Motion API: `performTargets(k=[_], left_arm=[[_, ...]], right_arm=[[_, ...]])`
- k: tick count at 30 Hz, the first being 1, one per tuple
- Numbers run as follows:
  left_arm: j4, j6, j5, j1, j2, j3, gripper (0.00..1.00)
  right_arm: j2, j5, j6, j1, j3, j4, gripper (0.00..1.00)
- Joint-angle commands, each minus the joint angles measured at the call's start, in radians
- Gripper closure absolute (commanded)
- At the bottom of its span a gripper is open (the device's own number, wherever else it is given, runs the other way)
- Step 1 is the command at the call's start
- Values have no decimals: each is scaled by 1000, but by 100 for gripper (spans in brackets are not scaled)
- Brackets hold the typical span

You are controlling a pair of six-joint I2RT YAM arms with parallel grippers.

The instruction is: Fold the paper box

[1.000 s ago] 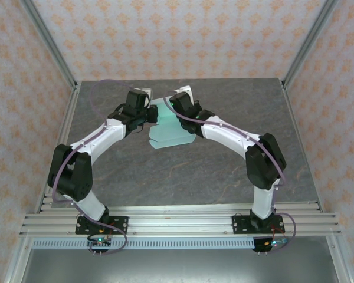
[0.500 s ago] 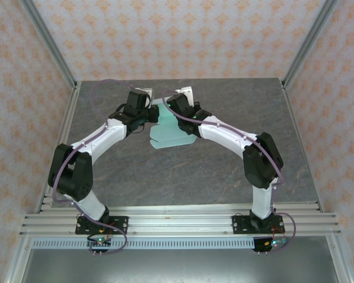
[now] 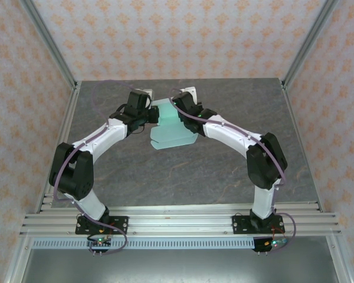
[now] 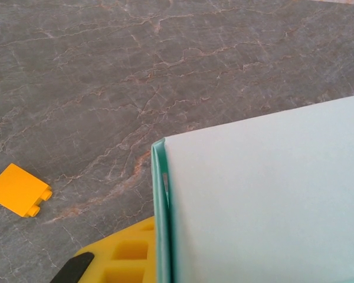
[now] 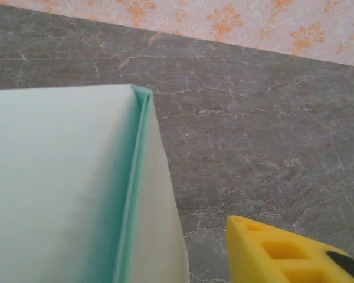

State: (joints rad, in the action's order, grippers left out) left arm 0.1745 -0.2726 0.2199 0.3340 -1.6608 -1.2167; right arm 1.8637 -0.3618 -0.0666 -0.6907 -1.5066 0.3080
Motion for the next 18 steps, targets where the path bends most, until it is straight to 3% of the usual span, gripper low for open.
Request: performTargets(k=[1, 8, 18], left_arm=[[47, 9, 23, 5, -5, -30, 100], [52, 11, 17, 5, -18, -39, 100], [100, 25, -7, 5, -42, -69, 100]], right_arm=[[-53, 32, 18, 26, 21, 6, 50], [-103, 211, 51, 26, 36, 40, 26], [-168, 383, 57, 25, 58, 60, 9]])
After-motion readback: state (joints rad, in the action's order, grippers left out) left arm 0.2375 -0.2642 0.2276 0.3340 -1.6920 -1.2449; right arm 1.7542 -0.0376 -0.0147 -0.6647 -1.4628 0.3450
